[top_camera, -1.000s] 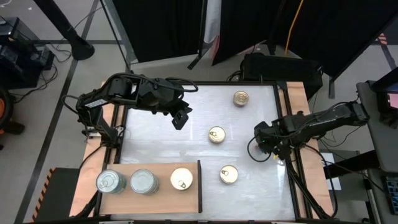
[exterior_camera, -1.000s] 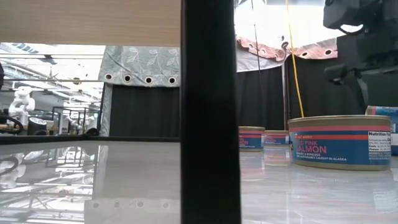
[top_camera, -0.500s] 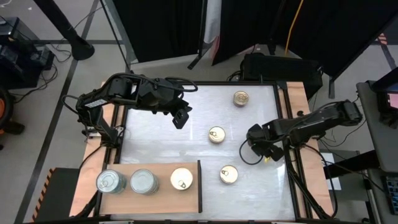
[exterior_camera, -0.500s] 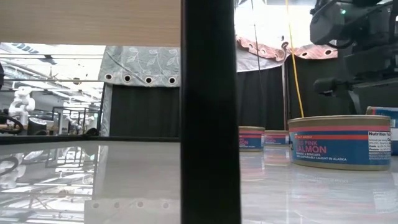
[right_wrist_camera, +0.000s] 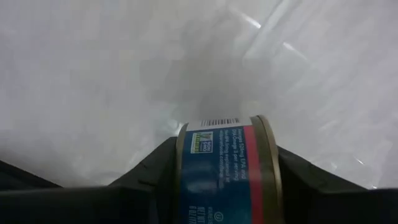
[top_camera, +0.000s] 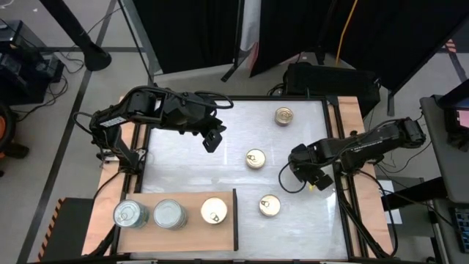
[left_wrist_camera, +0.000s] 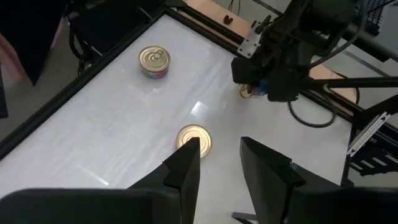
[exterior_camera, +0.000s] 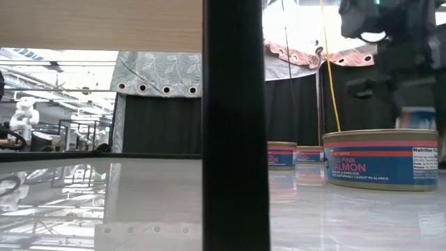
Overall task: Stack canned seafood by type on shelf
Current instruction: Stack the blue pink tuna can on top of the blue pink tuna can on the shelf
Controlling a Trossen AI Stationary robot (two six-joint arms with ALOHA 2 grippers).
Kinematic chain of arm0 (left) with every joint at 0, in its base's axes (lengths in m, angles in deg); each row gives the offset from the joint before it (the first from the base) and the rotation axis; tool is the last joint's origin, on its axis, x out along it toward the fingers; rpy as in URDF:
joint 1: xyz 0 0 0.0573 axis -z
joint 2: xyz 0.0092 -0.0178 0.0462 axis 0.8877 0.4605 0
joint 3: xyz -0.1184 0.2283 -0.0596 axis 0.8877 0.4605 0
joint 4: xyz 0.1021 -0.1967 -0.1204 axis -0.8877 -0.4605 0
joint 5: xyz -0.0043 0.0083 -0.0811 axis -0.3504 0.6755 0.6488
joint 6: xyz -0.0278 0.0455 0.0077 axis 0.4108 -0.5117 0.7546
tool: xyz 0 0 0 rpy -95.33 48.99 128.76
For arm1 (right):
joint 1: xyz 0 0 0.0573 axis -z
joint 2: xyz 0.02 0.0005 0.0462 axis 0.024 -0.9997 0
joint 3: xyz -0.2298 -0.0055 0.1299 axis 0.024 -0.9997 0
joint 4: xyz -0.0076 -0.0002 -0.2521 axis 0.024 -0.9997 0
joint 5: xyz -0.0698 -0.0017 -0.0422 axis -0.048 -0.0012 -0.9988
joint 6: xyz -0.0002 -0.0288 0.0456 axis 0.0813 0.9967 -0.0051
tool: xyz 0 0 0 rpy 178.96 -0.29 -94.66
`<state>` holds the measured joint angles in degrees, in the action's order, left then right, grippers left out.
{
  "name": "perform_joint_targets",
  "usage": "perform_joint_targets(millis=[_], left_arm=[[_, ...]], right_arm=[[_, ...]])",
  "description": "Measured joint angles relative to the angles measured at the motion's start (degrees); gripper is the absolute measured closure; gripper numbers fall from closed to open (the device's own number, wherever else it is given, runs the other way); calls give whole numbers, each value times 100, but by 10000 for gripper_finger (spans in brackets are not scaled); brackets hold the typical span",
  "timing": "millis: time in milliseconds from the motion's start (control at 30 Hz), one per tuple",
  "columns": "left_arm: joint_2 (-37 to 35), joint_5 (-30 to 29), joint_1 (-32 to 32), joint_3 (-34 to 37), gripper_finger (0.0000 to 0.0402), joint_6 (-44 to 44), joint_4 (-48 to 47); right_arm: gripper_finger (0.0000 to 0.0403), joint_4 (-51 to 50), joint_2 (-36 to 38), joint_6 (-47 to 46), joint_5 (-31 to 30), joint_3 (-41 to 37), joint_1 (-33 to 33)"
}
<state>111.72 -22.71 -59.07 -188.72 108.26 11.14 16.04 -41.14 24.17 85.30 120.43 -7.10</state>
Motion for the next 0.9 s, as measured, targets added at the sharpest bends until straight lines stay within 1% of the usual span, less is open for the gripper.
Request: perform_joint_targets(millis=[133,300,367,433,500,567,633,700,767,900], left_arm=[[0,-1,-4,0,281,-20,-14],[0,1,0,0,281,-93,-85],[0,1,0,0,281,53,-196],[-10,145,0,0,281,473,-277],[-94,670,-2,4,281,919,-86],[-231,1188,56,2,281,1147,265],[-379,1439,204,-4,281,1236,424],[-459,1438,380,-11,281,1238,472],[-516,1293,544,-4,281,1238,377],[-636,1049,824,-2,281,1237,382]], right_arm=[[221,-153,0,-469,0,730,-3],[234,-190,0,-1356,9,2057,-141],[234,-70,2,-1582,20,2632,-244],[229,241,2,-1677,22,3138,-371],[225,686,2,-1728,20,3529,-502],[224,1363,9,-1733,0,3757,-637],[224,2209,4,-1733,-10,3825,-770],[225,3052,-62,-1735,-20,3826,-899],[226,3837,-194,-1735,-29,3826,-1032],[224,5096,-586,-1726,-35,3826,-1291]])
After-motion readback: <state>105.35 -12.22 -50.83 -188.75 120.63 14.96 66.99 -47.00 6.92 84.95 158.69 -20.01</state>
